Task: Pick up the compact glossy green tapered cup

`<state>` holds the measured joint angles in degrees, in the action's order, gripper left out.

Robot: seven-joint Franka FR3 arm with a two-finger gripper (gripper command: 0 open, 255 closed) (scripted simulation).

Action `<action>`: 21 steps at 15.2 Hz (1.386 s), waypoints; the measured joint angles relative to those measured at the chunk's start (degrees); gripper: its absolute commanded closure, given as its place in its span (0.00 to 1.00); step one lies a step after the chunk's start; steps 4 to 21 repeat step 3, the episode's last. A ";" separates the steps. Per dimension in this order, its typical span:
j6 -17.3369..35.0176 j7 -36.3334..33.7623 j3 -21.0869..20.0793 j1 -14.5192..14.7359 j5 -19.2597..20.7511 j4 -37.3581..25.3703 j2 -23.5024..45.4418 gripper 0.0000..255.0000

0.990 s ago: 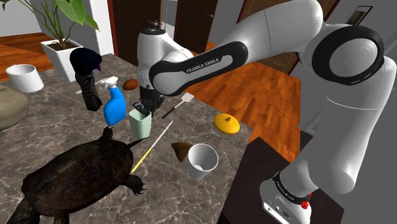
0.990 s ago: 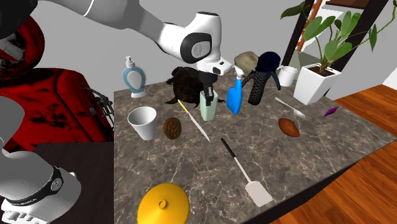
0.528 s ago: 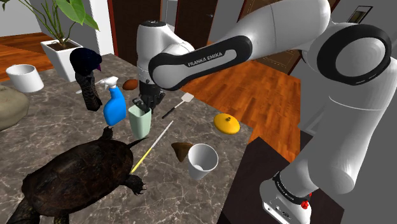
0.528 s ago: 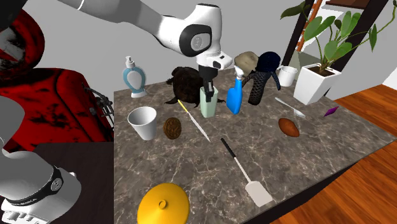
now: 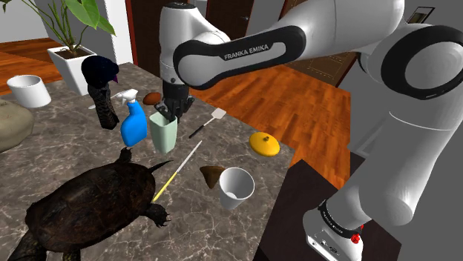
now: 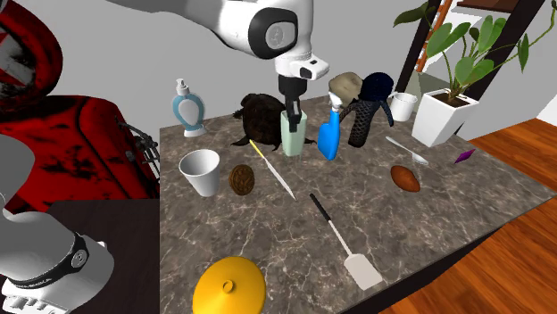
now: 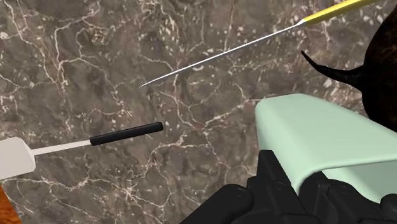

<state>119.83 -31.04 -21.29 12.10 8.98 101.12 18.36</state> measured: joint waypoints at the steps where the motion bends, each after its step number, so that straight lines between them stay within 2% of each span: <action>1: -0.68 0.08 -0.05 0.00 -0.11 -0.52 -0.18 1.00; 21: -1.71 0.15 -0.16 0.03 -0.31 -1.20 -0.55 1.00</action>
